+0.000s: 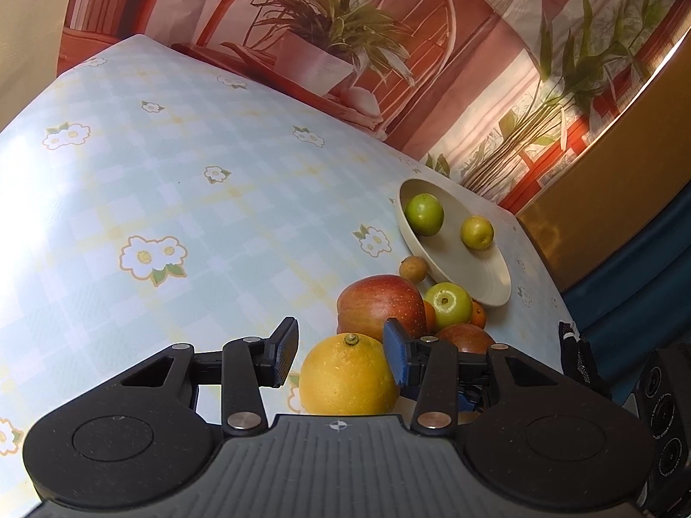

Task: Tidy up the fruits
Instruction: 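Close the left gripper around the large yellow lemon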

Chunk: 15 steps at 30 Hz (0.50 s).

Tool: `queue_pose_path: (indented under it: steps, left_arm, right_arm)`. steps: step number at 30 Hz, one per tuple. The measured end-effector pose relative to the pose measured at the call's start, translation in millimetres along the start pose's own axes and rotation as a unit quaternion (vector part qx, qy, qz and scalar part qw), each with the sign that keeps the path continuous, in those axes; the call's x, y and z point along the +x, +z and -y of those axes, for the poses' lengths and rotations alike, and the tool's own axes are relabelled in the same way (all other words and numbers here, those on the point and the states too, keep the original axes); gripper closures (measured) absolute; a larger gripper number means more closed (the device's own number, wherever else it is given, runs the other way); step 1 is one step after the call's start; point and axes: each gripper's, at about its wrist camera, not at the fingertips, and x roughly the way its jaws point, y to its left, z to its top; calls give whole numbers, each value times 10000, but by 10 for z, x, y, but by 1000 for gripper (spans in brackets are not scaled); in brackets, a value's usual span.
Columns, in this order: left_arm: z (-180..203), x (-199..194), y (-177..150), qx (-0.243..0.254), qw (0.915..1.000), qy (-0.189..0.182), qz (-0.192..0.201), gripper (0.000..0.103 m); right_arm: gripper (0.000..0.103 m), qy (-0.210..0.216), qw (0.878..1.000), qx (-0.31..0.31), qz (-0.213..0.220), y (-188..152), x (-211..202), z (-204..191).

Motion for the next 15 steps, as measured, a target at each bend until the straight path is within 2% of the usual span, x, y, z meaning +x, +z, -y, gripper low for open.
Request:
queue_pose_path:
  steps: [7,10,15]
  left_arm:
    - [-70,33,13,-185,9998,-15,70,57]
    - [-76,29,3,-224,9997,-14,88,57]
    - [-161,30,-5,-434,9988,-237,-36,58]
  right_arm:
    - [63,19,10000,48,-48,-7,73,3]
    - [61,29,10000,70,-22,19,104,4]
    - [60,66,9999,150,-46,47,157,15]
